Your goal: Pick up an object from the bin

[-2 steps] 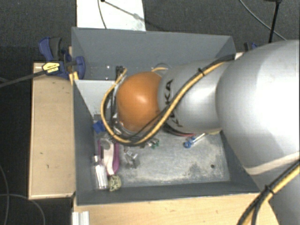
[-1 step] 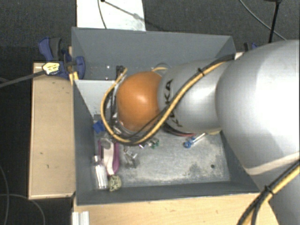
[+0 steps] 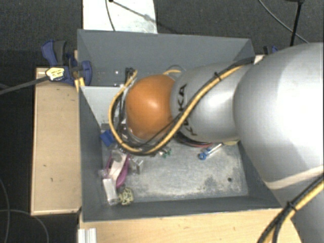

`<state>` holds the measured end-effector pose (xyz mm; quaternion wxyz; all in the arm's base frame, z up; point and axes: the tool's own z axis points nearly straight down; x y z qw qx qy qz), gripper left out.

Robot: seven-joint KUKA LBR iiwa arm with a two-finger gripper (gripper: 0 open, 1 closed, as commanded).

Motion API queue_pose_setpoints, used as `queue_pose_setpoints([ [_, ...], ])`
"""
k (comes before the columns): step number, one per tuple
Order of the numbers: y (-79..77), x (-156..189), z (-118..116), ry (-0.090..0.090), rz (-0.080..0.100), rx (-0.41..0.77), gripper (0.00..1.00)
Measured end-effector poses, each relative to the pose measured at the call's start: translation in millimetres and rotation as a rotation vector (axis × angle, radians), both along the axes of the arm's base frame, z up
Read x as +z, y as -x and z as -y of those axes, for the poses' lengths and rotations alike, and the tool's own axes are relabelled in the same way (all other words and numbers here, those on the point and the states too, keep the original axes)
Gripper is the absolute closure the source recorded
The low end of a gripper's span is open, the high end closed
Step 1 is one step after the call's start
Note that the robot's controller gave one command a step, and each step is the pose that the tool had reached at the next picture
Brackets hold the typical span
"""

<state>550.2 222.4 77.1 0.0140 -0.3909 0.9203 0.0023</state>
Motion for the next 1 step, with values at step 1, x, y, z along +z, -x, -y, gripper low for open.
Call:
queue_pose_setpoints([
  [1, -1.8, 51.3, -0.4, 0.012, -0.018, -0.010, 1.00],
])
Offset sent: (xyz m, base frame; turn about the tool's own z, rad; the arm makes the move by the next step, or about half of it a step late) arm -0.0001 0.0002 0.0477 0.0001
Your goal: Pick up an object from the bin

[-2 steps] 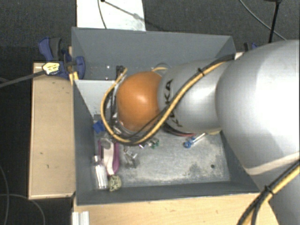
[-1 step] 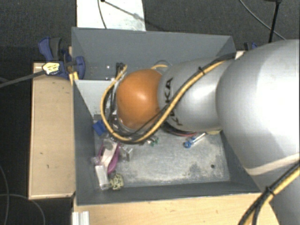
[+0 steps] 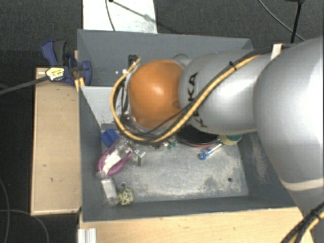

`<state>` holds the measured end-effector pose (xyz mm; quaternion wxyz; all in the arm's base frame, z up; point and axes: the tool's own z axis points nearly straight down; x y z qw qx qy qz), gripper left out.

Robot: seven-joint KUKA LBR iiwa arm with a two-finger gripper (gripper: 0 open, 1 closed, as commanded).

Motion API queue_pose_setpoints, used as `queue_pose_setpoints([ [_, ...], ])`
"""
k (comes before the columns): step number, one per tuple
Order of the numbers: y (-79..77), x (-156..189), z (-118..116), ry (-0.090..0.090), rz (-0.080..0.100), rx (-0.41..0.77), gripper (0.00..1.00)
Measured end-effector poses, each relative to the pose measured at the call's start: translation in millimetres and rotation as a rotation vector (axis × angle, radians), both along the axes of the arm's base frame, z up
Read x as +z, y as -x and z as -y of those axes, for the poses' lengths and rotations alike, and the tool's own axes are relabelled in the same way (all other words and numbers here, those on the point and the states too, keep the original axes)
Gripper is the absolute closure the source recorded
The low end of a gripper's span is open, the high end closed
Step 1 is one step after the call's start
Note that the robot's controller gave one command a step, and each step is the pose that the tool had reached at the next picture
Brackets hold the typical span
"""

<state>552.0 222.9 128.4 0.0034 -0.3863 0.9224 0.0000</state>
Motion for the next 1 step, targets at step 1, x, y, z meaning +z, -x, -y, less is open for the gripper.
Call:
queue_pose_setpoints([
  [1, -1.1, 47.6, -0.5, 0.000, 0.000, -0.010, 1.00],
])
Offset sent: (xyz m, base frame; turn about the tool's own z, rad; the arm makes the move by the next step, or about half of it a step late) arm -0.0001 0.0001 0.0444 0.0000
